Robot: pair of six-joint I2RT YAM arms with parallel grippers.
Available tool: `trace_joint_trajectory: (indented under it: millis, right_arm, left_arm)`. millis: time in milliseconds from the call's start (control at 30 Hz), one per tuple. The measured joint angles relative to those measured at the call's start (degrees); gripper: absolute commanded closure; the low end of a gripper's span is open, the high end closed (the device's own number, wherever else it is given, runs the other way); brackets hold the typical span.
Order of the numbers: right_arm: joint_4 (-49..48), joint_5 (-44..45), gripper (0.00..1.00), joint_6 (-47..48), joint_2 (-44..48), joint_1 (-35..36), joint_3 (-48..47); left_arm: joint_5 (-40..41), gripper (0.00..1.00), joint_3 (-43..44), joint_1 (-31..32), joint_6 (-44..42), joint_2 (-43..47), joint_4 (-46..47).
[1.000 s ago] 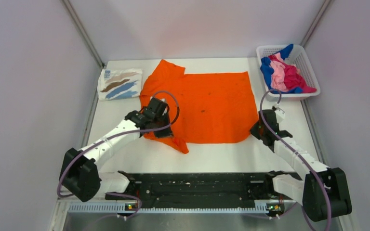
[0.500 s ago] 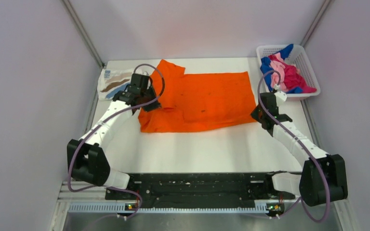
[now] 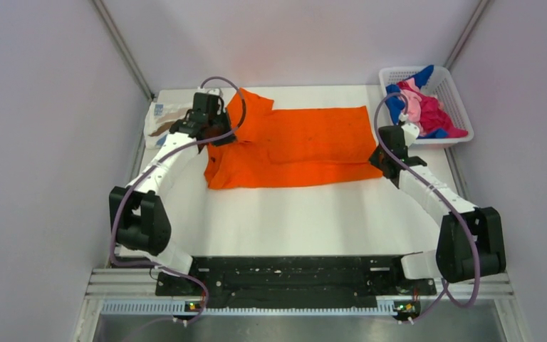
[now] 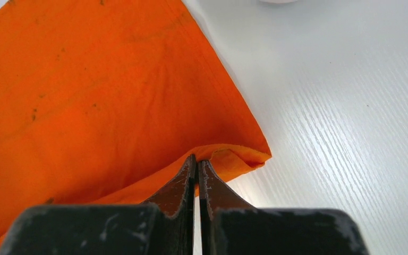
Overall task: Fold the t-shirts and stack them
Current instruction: Fold the flattened tshirt in 1/3 of the way
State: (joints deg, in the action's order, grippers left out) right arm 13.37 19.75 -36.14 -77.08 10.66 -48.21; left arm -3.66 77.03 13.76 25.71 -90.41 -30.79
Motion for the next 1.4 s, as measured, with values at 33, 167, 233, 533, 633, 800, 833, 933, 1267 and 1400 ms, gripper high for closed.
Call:
trace_joint_trajectory:
  millis: [33,167,233,533,633,800,833,933,1267,1400]
  right_arm:
    - [-0.33,-0.02,1.0,0.11,-0.33,-0.07,-0.17]
    - [-1.29,-0.07,1.0,0.57,-1.88,-0.37,-0.74]
    - [-1.36,-0.11,1.0,0.63,-2.73,-0.63,-1.01]
    - [-3.08,-0.09,1.0,0.68,-6.78,-1.73,-1.55]
    - [-3.56,0.02,1.0,1.07,-8.81,-2.12,-2.21]
    - [-3.72,0.13,0.48,2.56,-12.87,-2.84,-5.66]
    - [-3.56,0.22,0.43,2.43,-13.42,-2.89,-6.38]
    - [-2.29,0.37,0.05,3.04,-14.84,-3.04,-9.22]
    - [-1.62,-4.87,0.01,2.71,-10.93,-2.49,-7.15]
    - [-4.46,-9.79,0.01,4.26,-10.43,-0.13,-4.79]
  left_arm:
    - [0.0,1.0,0.48,-0.15,-0.46,-0.39,0.33]
    - [-0.07,1.0,2.38,-0.85,-2.12,-2.62,1.05]
    - [-0.17,1.0,3.19,-1.09,-2.78,-3.93,1.14]
    - [-0.28,0.99,8.7,-1.38,-6.56,-12.48,2.47]
    - [0.35,0.89,11.96,-1.51,-8.33,-16.9,2.62]
    - [3.45,0.46,20.55,-2.21,-10.69,-26.67,0.31]
    - [4.09,0.33,22.23,-2.43,-11.13,-28.28,-0.52]
    - [6.4,0.06,29.09,-2.91,-11.76,-32.96,-4.55]
    - [3.45,0.01,21.29,-3.21,-6.82,-22.6,-4.94]
    - [-3.39,0.01,5.81,-3.08,-2.49,-13.0,1.27]
